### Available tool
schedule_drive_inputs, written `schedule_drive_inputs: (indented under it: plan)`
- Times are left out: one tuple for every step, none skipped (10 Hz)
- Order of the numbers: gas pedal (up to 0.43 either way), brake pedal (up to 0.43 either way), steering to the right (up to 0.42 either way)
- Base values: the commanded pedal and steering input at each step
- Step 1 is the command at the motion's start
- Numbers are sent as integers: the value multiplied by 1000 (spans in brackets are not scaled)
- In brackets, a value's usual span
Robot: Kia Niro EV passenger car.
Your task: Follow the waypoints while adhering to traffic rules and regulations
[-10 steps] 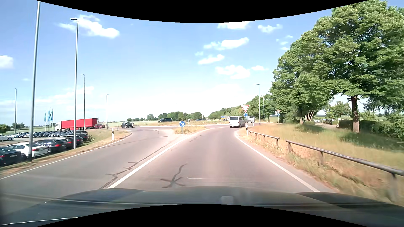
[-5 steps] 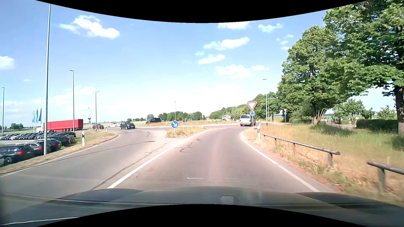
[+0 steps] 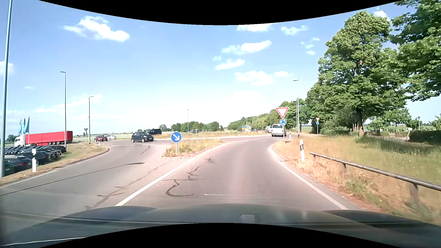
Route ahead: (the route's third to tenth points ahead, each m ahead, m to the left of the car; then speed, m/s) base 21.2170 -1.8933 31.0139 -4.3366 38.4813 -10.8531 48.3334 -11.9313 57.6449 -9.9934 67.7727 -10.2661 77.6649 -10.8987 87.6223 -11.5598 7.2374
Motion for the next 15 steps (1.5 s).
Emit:
schedule_drive_inputs:
  plan:
    - [0, 238, 16]
    - [0, 238, 19]
    - [0, 244, 23]
    - [0, 244, 27]
    - [0, 244, 29]
    - [0, 250, 29]
    - [0, 256, 29]
    - [0, 256, 32]
    - [0, 256, 33]
    - [0, 256, 33]
    - [0, 250, 33]
    - [0, 250, 33]
    - [0, 250, 32]
    - [0, 256, 32]
    - [0, 250, 32]
